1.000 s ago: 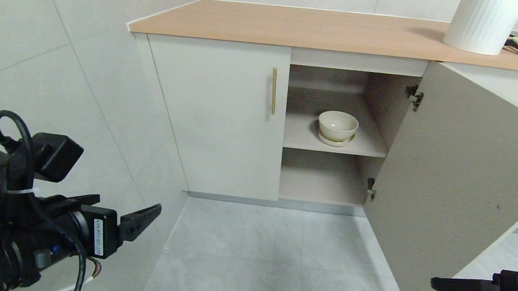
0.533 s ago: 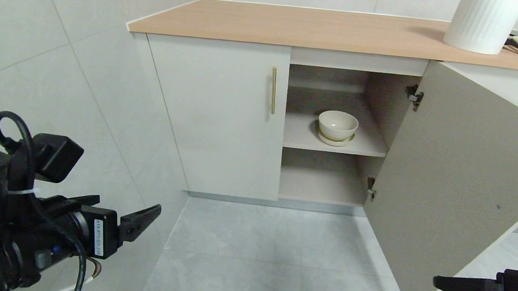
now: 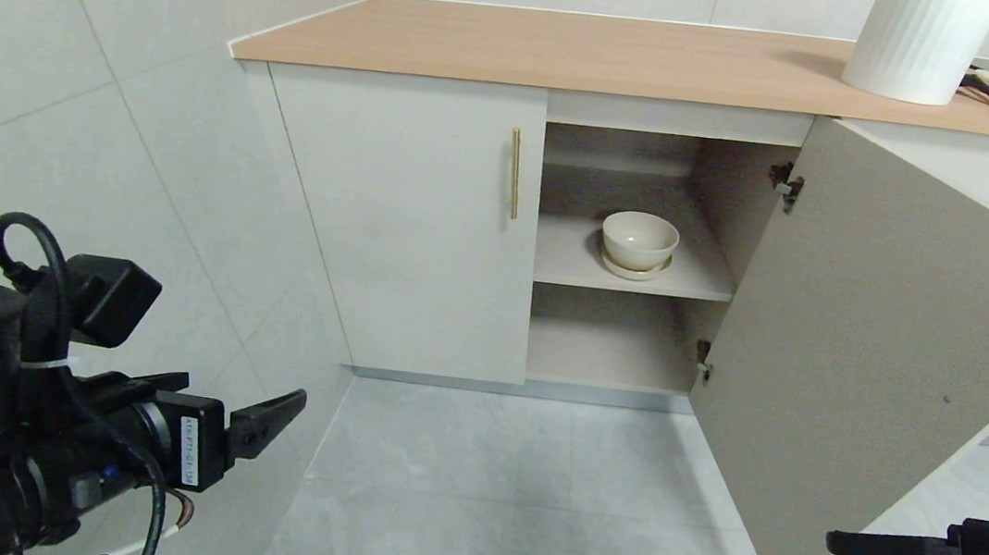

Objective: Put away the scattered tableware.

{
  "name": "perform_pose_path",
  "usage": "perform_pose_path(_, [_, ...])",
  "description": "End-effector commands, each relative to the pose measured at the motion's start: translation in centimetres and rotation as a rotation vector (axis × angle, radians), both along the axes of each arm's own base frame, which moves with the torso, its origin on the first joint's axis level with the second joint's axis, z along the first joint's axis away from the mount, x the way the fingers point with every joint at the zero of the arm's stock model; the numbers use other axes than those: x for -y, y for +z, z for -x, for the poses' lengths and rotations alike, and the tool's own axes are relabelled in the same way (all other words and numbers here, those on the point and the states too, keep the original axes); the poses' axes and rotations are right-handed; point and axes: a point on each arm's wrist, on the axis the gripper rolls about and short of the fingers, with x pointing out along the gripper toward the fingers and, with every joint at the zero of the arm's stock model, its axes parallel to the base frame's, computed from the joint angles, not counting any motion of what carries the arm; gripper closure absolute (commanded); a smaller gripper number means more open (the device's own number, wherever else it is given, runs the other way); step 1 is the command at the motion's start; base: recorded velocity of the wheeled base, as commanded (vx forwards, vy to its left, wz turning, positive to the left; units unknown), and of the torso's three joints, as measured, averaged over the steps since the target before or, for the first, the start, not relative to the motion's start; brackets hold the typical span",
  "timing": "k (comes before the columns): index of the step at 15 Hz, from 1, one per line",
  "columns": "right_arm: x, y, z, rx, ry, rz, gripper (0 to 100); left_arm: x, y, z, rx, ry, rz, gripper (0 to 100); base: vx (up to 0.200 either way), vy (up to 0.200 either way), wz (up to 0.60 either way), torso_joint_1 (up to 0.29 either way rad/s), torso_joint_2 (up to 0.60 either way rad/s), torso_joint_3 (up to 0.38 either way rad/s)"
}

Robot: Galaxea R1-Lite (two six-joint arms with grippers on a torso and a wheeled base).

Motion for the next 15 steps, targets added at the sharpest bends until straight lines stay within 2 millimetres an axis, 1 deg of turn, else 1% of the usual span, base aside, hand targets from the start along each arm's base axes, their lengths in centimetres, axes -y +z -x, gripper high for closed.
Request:
perform_pose_path(1, [0.0, -0.1, 0.0, -0.002, 0.001, 0.003, 0, 0.1, -0.1, -0.1, -0.007, 0.000, -0.003, 0, 0.000, -0.200, 0.00, 0.007, 0.00, 0.002])
perform_pose_path(5, [0.2, -0.1, -0.1, -0.002, -0.007, 0.009, 0, 0.1, -0.3, -0.1, -0.014, -0.002, -0.006, 0, 0.000, -0.200, 0.00, 0.006, 0.00, 0.004])
perform_pose_path(9, [0.8, 0.0, -1.0, 0.019, -0.094, 0.019, 0, 0.1, -0.3, -0.1, -0.014, -0.002, -0.006, 0, 0.000, -0.200, 0.00, 0.004, 0.00, 0.007])
perform_pose_path(11, [2.1, 0.0, -3.1, 0.056, -0.220, 0.003, 0, 0.1, -0.4, -0.1, -0.015, -0.002, -0.007, 0, 0.000, -0.200, 0.00, 0.000, 0.00, 0.002])
perform_pose_path(12, [2.5, 0.0, -3.5, 0.062, -0.252, 0.001, 0, 0.1, -0.4, -0.1, -0.015, -0.002, -0.007, 0, 0.000, 0.000, 0.00, 0.000, 0.00, 0.000])
perform_pose_path(13, [3.6, -0.1, -4.8, 0.072, -0.335, -0.001, 0, 0.1, -0.4, -0.1, -0.016, -0.003, -0.006, 0, 0.000, 0.000, 0.00, 0.000, 0.00, 0.000])
perform_pose_path(15, [5.3, 0.3, -6.4, 0.112, -0.440, -0.015, 0, 0.1, -0.4, -0.1, -0.016, -0.003, -0.006, 0, 0.000, 0.000, 0.00, 0.000, 0.00, 0.000])
